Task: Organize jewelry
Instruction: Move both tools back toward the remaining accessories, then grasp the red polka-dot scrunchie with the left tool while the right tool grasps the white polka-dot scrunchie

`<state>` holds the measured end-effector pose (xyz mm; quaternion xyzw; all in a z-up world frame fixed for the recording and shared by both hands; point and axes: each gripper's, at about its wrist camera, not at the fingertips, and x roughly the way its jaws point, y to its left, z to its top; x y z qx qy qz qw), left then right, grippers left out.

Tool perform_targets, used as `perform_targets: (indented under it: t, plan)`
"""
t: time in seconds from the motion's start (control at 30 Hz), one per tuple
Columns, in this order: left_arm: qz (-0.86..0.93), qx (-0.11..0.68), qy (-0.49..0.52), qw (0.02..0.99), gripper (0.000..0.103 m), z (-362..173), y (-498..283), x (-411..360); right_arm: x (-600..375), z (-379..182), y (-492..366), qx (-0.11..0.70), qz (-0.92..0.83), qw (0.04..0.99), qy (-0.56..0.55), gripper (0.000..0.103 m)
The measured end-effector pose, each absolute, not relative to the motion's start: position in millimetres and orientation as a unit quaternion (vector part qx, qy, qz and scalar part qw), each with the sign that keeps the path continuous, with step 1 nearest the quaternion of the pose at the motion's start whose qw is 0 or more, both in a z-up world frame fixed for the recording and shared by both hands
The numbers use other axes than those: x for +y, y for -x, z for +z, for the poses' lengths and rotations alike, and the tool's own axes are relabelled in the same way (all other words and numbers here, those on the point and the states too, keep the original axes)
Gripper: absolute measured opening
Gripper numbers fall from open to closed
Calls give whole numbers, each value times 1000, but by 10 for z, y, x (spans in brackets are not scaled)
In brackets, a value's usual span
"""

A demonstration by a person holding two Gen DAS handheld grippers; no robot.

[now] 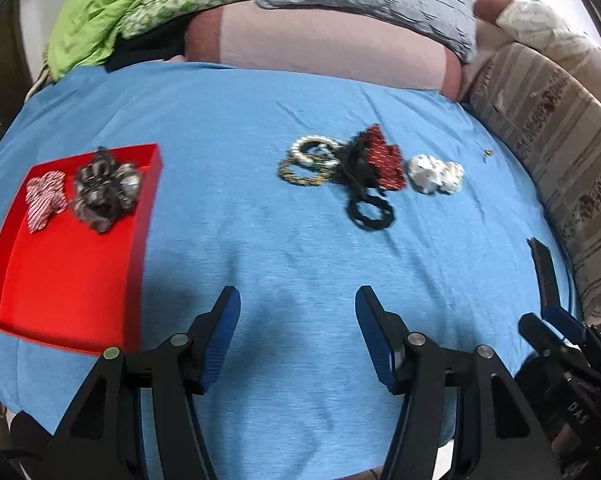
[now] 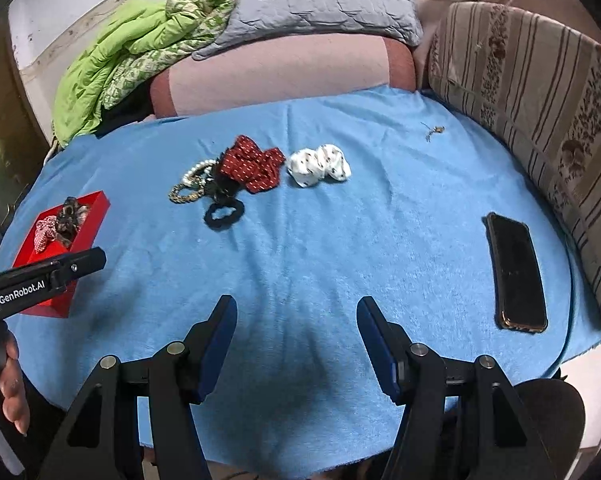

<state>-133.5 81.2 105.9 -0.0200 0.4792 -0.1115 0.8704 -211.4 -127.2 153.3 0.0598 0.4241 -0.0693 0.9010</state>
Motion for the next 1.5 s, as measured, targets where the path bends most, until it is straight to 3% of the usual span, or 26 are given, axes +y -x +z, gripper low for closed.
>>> perform_targets:
  t: [0.5,0.83,0.97,1.17,1.5]
  plan:
    - [-50,502,45,862,59,863,908,1053,-1721,1308,1279,413,-20,904,-114,67]
    - [-116,502,44,856,58,774,194,479,-2116,1122,770,402,-25,907,-124,67]
    - [-156,474,24,866,51,900,13,165,-2236,1065,569,395,-23,909,-130,67]
    - [-230,452,-44,861,22,907,-182,-459,-2248,991,280,389,-10,912,-132,63]
    - [-233,499,-81,831,20,380,-509,-919,-2261,782,106,405,9,902,-150,39]
